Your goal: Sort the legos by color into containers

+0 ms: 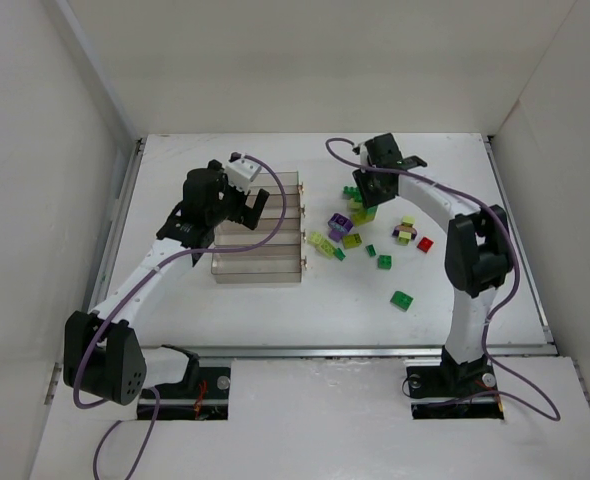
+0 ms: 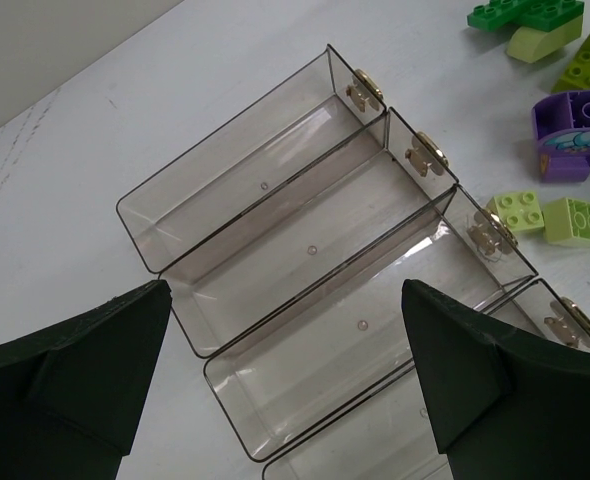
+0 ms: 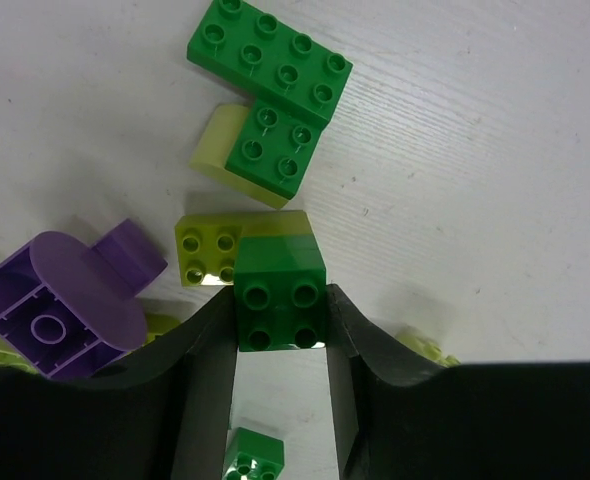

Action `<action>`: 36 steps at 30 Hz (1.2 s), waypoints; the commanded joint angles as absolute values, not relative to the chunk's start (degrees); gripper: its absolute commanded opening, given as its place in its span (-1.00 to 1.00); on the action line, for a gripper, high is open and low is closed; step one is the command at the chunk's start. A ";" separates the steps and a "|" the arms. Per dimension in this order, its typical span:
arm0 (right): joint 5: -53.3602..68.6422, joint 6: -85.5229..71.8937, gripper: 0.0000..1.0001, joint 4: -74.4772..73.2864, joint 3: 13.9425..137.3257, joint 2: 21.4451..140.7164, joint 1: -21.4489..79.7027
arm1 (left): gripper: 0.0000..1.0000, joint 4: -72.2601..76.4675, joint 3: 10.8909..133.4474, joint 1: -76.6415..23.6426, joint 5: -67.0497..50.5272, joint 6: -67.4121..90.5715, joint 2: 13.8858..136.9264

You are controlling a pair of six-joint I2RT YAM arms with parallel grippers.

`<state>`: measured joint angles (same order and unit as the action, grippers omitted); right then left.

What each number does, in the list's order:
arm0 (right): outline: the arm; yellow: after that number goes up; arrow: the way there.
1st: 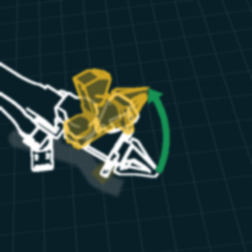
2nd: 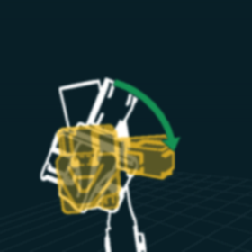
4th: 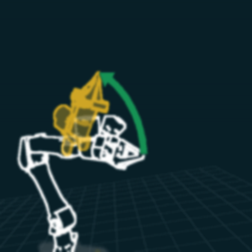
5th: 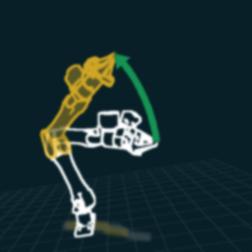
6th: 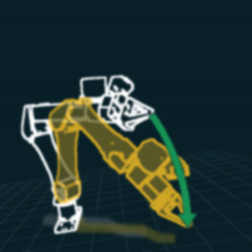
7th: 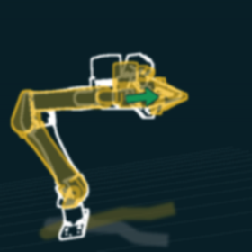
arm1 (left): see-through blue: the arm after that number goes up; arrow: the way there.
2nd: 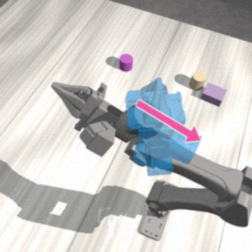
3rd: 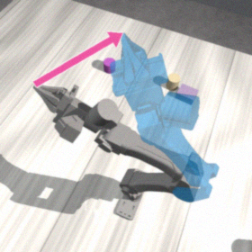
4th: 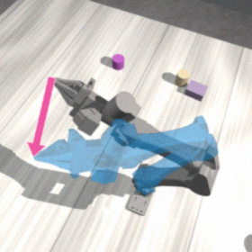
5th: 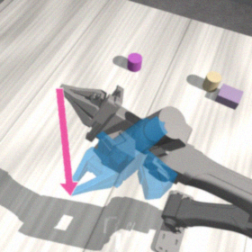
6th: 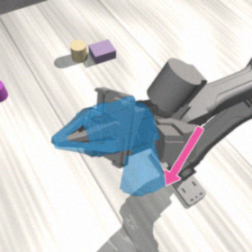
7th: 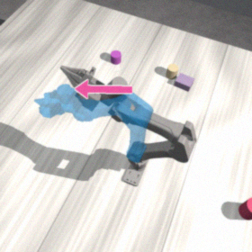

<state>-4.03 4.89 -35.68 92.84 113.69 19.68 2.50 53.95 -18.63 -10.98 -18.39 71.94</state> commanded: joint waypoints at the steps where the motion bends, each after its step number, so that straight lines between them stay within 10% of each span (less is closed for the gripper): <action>1: -2.99 3.35 -1.00 -36.04 96.59 113.64 19.60 | 0.99 4.48 53.53 -18.63 -12.04 -20.11 71.72; 8: -2.46 -2.10 -1.00 -40.08 100.63 107.33 18.46 | 0.74 6.41 53.87 -18.63 -18.01 -30.22 72.77; 18: 13.62 -18.10 -1.00 -29.36 100.63 99.14 19.94 | 1.00 12.04 65.74 -22.14 -35.06 -32.51 80.07; 36: 19.69 -22.85 -1.00 -24.35 100.11 95.81 27.16 | 0.95 12.66 71.46 -29.36 -31.74 -35.68 85.08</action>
